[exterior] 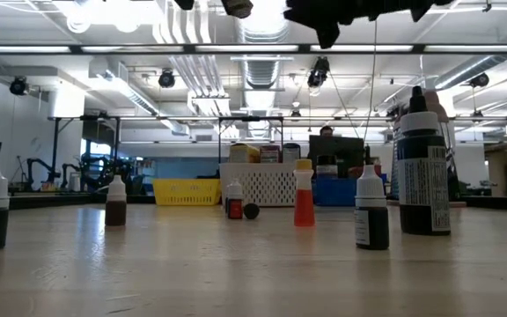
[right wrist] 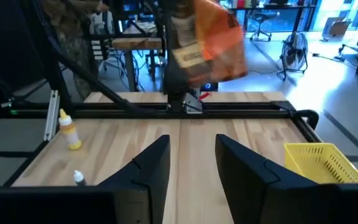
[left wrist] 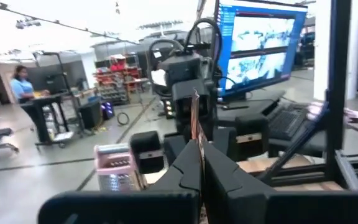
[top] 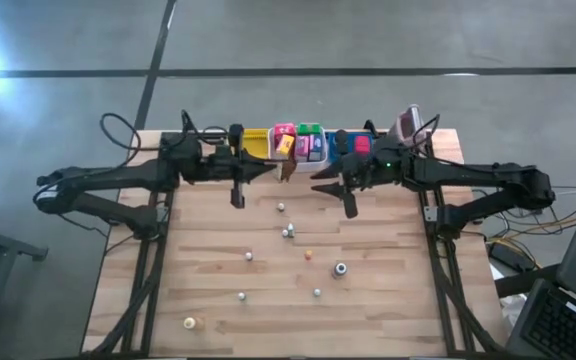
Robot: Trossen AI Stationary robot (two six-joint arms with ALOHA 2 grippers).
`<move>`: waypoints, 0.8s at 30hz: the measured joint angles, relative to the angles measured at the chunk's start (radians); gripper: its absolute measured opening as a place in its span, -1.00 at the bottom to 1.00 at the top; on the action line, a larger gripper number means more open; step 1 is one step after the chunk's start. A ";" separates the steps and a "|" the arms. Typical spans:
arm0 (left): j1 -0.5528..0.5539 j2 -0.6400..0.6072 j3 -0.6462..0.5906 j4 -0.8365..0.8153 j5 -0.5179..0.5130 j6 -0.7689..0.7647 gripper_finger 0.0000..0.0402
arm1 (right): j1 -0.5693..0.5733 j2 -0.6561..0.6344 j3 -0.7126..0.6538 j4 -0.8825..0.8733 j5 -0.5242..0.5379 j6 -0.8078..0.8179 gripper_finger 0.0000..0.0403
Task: Pick & Place Kitchen Items
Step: Put the orange seasoning pack into the blue basket
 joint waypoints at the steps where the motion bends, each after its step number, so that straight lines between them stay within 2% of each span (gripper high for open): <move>1: 0.000 0.000 -0.002 -0.001 0.002 0.000 -1.00 | 0.000 0.013 0.000 0.010 0.000 -0.001 -0.37; 5: 0.000 0.010 -0.001 0.017 0.005 -0.026 -1.00 | 0.002 0.066 0.007 0.080 0.017 -0.073 -0.31; 11: 0.000 0.018 -0.002 0.025 0.004 -0.048 -1.00 | 0.007 0.141 0.039 0.095 0.148 -0.181 -0.28; 24: 0.000 0.020 -0.002 0.012 0.002 -0.039 -1.00 | 0.021 0.151 0.096 0.100 0.159 -0.212 -0.57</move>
